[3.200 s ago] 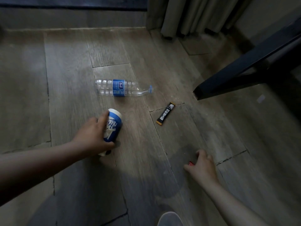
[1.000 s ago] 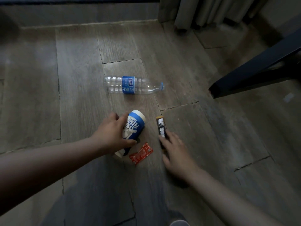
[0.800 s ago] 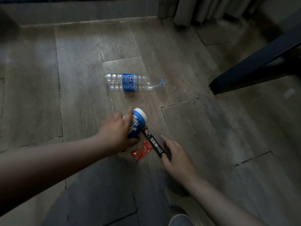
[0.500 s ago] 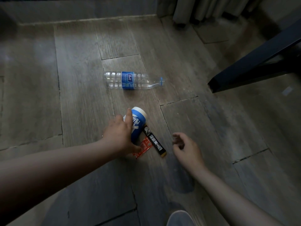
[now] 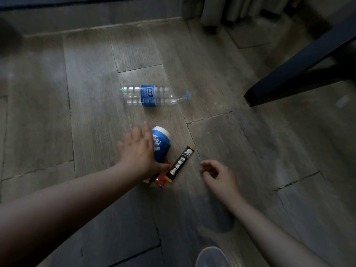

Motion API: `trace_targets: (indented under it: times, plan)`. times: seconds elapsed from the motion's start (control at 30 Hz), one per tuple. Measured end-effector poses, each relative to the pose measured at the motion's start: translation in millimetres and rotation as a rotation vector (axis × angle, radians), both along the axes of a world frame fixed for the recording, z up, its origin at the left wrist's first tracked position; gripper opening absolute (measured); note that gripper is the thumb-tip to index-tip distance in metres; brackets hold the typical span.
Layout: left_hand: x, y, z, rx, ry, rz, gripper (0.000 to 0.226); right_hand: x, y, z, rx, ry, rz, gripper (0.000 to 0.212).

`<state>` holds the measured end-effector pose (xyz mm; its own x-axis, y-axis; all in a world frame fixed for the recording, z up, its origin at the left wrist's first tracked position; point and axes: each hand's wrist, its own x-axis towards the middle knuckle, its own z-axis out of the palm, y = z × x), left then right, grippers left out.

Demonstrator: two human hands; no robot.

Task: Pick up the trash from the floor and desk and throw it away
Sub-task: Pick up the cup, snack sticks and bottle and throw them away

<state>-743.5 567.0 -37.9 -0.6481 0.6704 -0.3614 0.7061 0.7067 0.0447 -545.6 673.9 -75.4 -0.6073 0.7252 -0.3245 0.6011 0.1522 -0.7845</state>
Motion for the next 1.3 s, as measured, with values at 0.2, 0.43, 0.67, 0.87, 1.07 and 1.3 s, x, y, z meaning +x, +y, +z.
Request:
trace_targets:
  times: [0.2,0.43,0.67,0.87,1.07,1.3]
  plan:
    - [34,11,-6,-0.111,-0.017,-0.004,0.140,5,4,-8,-0.026,0.050,-0.059,0.032]
    - [29,5,-13,-0.114,0.054,0.033,0.142,7,11,-10,-0.046,0.082,-0.098,0.038]
    - [21,0,-10,-0.004,-0.007,0.141,0.124,9,25,-4,-0.041,0.114,-0.127,0.034]
    - [4,1,-6,0.028,-0.065,0.252,0.102,8,32,-2,-0.053,0.116,-0.146,0.027]
    - [-11,1,-5,0.034,-0.119,0.228,0.092,8,32,-5,-0.046,0.099,-0.135,0.027]
    - [-44,-12,6,0.138,-0.274,0.270,0.090,-5,27,-4,-0.029,0.068,-0.078,0.027]
